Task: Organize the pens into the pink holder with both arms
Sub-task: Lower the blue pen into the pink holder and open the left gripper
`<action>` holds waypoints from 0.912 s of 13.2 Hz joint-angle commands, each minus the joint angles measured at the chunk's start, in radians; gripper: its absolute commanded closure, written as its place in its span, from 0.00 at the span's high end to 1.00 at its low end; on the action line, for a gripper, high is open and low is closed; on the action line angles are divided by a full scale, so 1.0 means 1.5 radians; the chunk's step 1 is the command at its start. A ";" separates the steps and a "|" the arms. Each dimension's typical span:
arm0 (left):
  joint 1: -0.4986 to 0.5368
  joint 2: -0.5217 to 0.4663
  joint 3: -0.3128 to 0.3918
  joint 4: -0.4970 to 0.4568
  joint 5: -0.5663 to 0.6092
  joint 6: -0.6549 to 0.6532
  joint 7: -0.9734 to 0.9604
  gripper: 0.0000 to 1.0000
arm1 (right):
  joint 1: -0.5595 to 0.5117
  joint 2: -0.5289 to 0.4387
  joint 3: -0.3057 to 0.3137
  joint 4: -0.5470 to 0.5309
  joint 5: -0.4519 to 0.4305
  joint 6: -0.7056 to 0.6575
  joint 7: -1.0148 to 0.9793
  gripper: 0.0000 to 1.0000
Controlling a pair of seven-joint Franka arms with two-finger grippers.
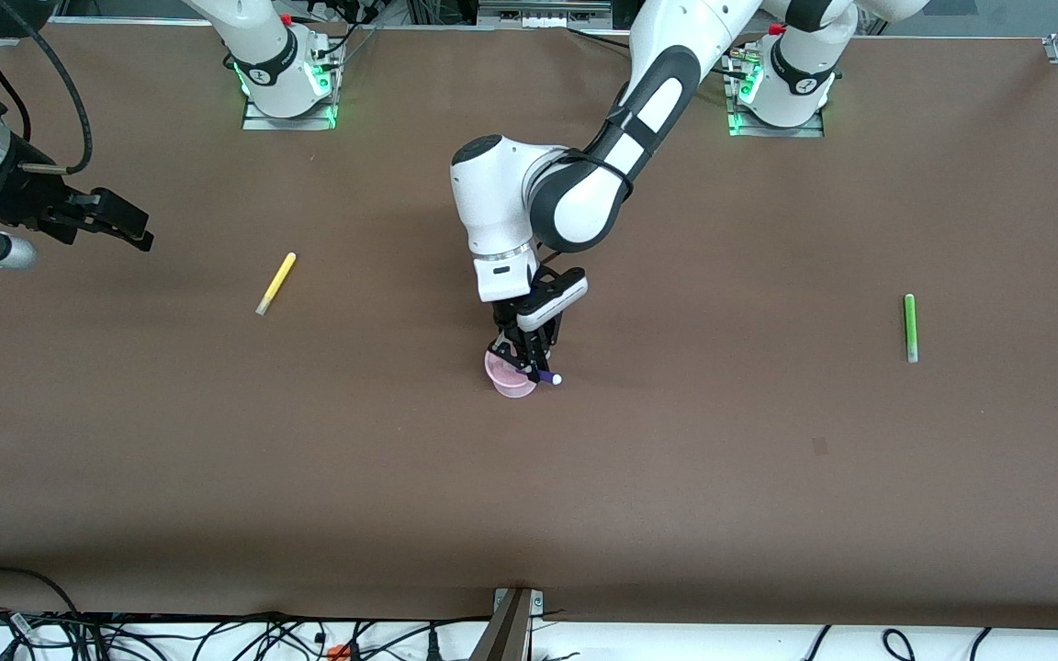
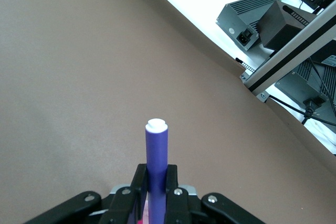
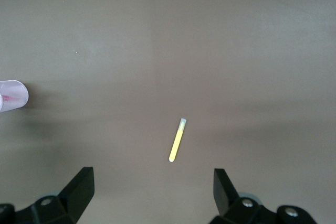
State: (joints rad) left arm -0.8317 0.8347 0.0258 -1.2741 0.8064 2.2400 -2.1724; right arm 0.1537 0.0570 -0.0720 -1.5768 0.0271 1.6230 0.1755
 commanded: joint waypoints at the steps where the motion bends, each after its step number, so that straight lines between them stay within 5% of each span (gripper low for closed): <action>1: -0.014 0.025 0.009 0.036 0.025 -0.003 -0.010 0.00 | 0.027 0.007 0.007 0.016 -0.008 -0.005 0.000 1.00; 7: -0.014 0.027 0.009 0.037 0.024 -0.003 -0.010 0.01 | 0.025 0.008 0.003 0.013 -0.004 -0.009 0.003 1.00; 9: -0.013 0.026 0.009 0.037 0.024 -0.003 -0.010 0.20 | 0.028 0.008 0.003 0.013 -0.005 -0.012 0.003 1.00; 10: -0.013 0.026 0.009 0.039 0.024 -0.003 -0.011 0.38 | 0.028 0.008 0.003 0.013 -0.005 -0.014 0.003 1.00; 12: -0.013 0.026 0.009 0.043 0.024 -0.003 -0.011 0.54 | 0.028 0.008 0.003 0.013 -0.005 -0.015 0.002 1.00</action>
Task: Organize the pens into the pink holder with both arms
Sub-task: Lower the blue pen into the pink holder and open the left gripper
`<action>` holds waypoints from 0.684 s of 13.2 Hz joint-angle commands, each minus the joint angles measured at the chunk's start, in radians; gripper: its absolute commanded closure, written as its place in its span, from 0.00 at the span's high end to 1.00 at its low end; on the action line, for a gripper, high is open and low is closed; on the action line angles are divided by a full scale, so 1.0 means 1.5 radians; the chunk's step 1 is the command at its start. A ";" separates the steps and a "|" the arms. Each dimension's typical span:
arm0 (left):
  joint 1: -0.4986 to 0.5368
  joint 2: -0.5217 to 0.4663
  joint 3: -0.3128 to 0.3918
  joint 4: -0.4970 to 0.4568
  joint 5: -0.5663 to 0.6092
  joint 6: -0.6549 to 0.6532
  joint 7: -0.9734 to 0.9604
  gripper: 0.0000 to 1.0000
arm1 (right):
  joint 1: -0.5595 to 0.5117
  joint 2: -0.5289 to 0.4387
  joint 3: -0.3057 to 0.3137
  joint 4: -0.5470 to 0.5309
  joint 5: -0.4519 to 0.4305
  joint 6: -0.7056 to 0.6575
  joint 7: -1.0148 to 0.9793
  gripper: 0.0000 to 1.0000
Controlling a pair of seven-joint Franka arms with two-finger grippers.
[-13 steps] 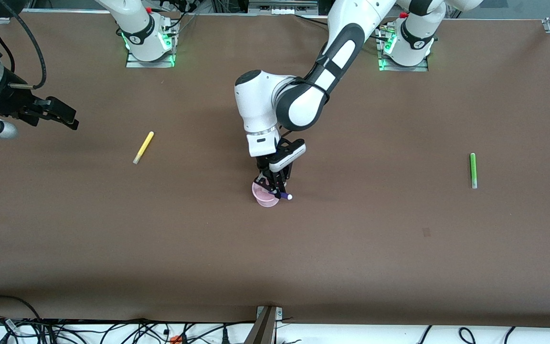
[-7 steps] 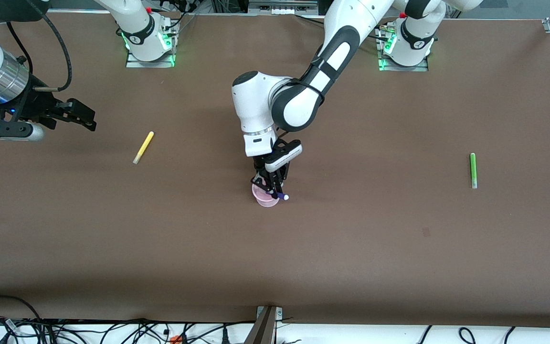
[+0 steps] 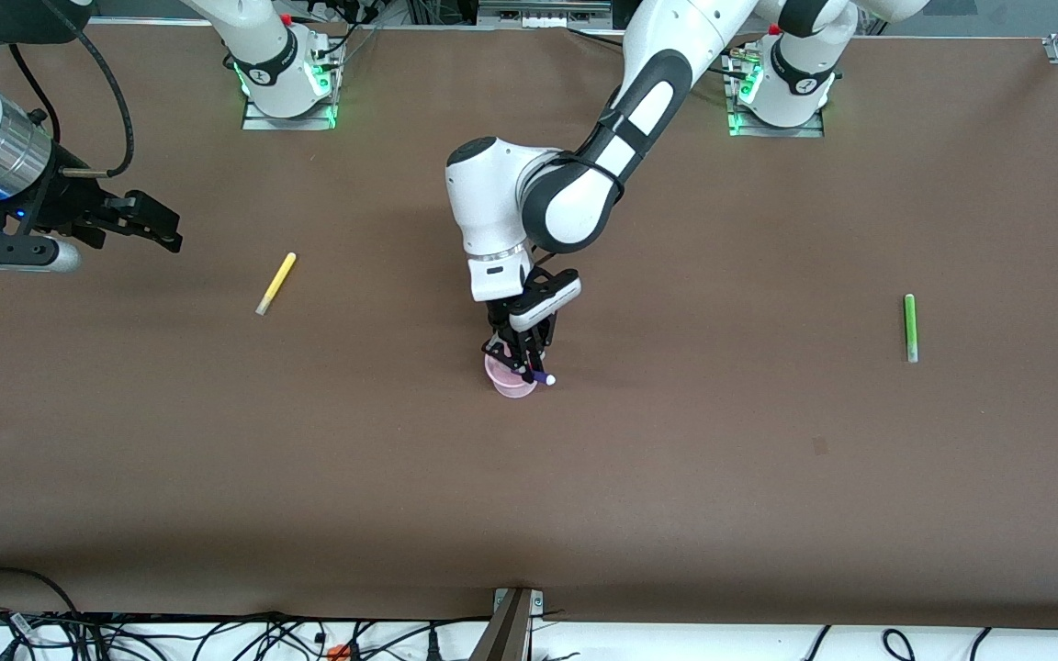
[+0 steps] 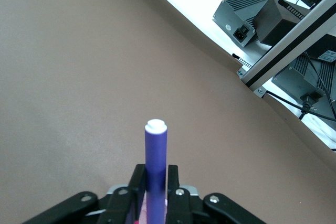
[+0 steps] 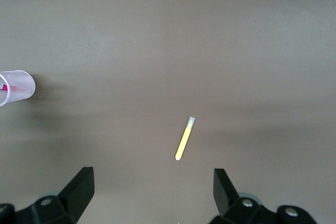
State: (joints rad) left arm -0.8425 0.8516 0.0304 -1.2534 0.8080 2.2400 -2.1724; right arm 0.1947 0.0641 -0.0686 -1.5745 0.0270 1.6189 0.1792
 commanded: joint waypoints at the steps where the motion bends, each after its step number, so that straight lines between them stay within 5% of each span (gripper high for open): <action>1: -0.006 0.015 0.006 0.029 0.023 -0.003 -0.010 0.64 | 0.001 0.004 0.001 0.012 -0.005 -0.013 -0.001 1.00; 4: 0.002 0.001 0.007 0.033 0.020 -0.003 -0.001 0.99 | 0.001 0.003 0.002 0.012 -0.005 -0.013 -0.001 1.00; 6: 0.042 -0.018 -0.002 0.053 0.001 -0.011 0.018 1.00 | 0.001 0.004 0.002 0.012 -0.005 -0.013 -0.002 1.00; 9: 0.106 -0.102 -0.001 0.039 -0.166 -0.023 0.172 1.00 | 0.002 0.003 0.003 0.012 -0.005 -0.013 -0.002 1.00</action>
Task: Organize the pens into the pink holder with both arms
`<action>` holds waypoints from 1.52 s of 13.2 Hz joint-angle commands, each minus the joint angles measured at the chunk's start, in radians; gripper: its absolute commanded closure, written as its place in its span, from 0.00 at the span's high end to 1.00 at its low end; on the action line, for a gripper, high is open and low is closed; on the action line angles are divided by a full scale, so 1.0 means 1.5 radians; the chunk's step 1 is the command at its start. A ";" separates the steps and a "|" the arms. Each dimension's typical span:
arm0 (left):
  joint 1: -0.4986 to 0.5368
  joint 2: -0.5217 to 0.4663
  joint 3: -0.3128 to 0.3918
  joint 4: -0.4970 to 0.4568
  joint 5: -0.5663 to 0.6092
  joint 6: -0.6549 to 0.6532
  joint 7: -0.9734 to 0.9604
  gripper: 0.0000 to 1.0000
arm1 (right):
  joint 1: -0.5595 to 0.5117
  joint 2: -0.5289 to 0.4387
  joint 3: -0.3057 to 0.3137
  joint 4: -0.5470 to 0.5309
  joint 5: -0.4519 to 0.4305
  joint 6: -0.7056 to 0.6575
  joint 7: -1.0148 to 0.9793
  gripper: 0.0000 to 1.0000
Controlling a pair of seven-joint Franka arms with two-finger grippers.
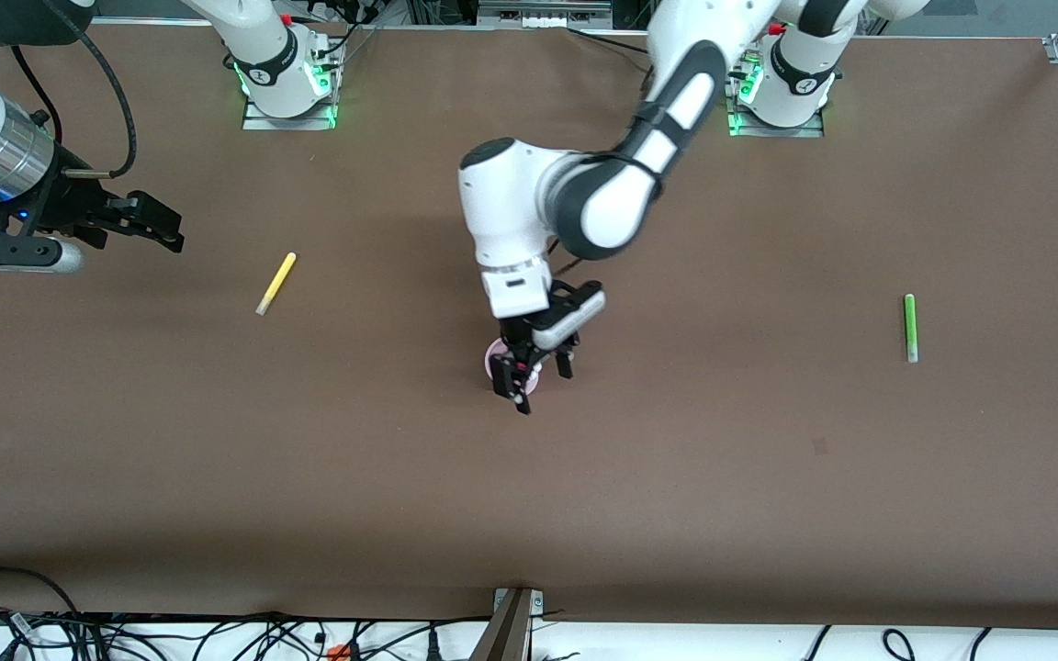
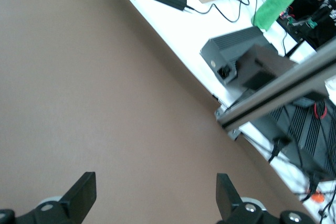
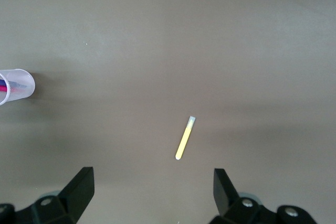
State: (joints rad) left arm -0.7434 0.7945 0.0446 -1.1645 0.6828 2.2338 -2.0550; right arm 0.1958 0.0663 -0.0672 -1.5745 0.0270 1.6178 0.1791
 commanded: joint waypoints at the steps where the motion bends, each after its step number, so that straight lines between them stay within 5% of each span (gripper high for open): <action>1: 0.063 -0.095 -0.011 -0.030 -0.137 -0.050 0.165 1.00 | 0.001 0.003 0.002 0.012 -0.005 -0.012 -0.002 1.00; 9: 0.274 -0.257 -0.013 -0.061 -0.432 -0.246 0.680 1.00 | 0.001 0.002 0.002 0.012 -0.007 -0.012 -0.003 1.00; 13: 0.376 -0.289 -0.012 -0.067 -0.514 -0.373 0.968 1.00 | 0.001 0.003 0.002 0.012 -0.007 -0.012 -0.002 1.00; 16: 0.409 -0.331 -0.012 -0.159 -0.516 -0.386 1.136 1.00 | 0.001 0.003 0.002 0.014 -0.008 -0.010 -0.002 1.00; 20: 0.444 -0.413 -0.011 -0.327 -0.516 -0.289 1.272 1.00 | 0.001 0.003 0.002 0.015 -0.007 -0.006 -0.003 1.00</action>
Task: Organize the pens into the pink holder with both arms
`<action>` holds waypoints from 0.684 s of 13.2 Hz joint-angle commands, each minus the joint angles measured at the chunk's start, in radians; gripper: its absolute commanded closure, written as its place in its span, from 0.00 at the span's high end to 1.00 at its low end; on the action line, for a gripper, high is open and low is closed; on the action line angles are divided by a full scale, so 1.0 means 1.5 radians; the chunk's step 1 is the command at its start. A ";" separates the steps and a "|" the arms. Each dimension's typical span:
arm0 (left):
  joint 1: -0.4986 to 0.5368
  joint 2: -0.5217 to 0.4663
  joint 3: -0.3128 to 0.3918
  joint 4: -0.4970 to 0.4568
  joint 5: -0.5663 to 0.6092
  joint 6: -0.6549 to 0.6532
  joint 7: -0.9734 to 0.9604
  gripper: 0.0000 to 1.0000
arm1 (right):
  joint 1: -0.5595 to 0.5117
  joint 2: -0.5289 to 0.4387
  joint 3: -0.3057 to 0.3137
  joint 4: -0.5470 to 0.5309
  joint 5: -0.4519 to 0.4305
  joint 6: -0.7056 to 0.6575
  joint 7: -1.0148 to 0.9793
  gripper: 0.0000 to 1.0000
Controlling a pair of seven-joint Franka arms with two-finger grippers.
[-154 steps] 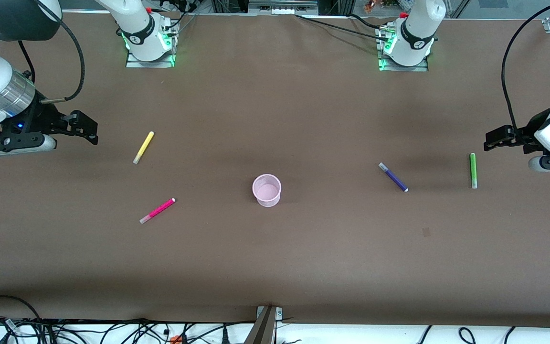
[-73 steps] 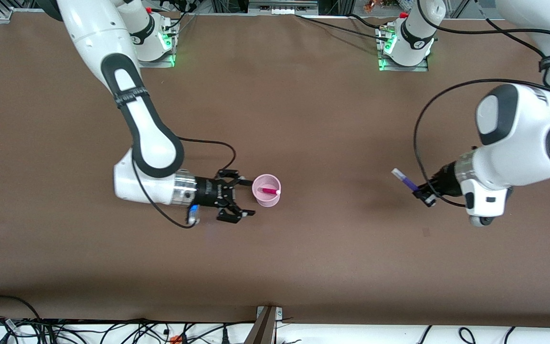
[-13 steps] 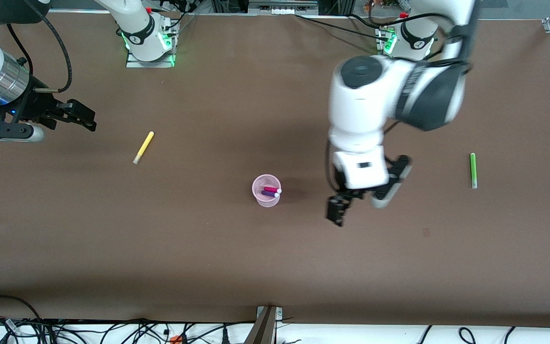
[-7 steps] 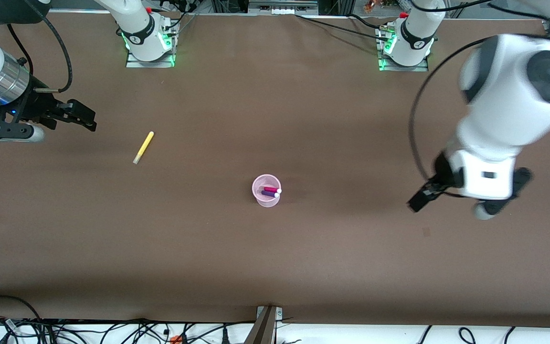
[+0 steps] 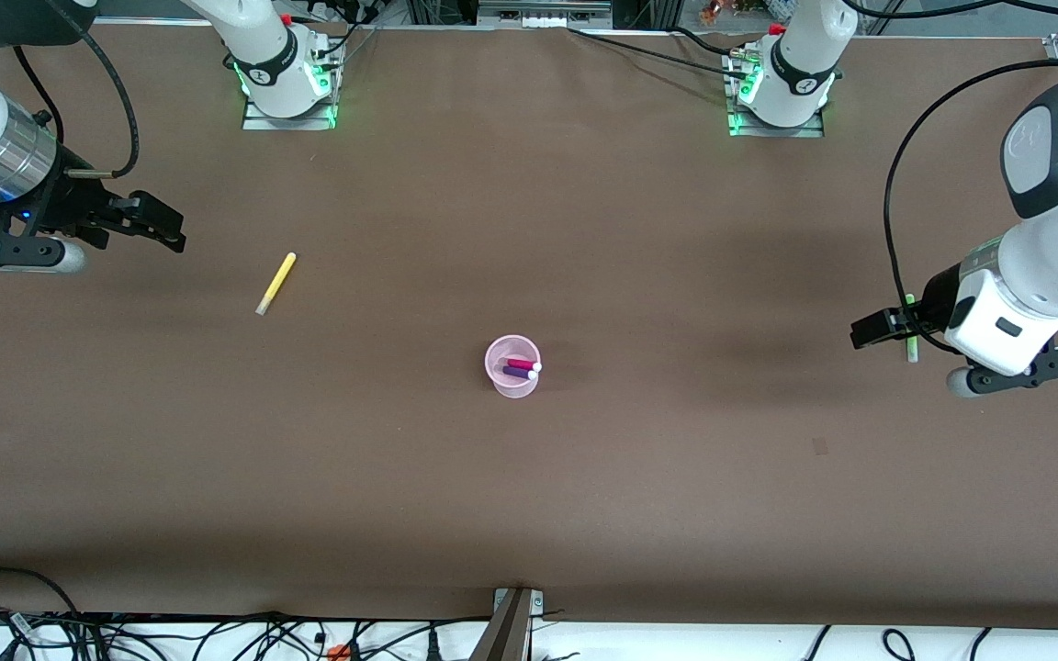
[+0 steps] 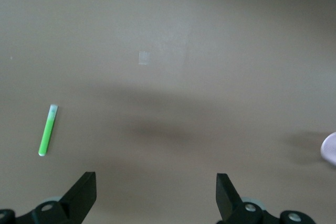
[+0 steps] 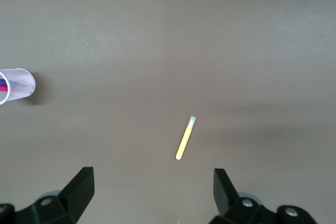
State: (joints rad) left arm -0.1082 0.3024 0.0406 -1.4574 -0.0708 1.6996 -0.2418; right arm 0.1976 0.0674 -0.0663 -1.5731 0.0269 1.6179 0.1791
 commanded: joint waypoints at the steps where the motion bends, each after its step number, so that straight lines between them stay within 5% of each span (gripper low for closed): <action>1: 0.031 -0.104 -0.009 -0.167 -0.012 0.097 0.067 1.00 | 0.001 0.002 0.001 0.014 -0.008 -0.006 -0.003 1.00; 6: 0.031 -0.105 -0.010 -0.163 -0.001 0.081 0.083 1.00 | -0.001 0.003 0.000 0.013 -0.005 -0.011 -0.003 1.00; 9: 0.032 -0.097 -0.004 -0.120 0.000 -0.012 0.170 1.00 | -0.001 0.003 0.000 0.013 -0.005 -0.011 -0.003 1.00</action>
State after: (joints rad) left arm -0.0705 0.1688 0.0354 -1.6663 -0.0707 1.7580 -0.0524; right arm 0.1976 0.0676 -0.0666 -1.5717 0.0269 1.6178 0.1791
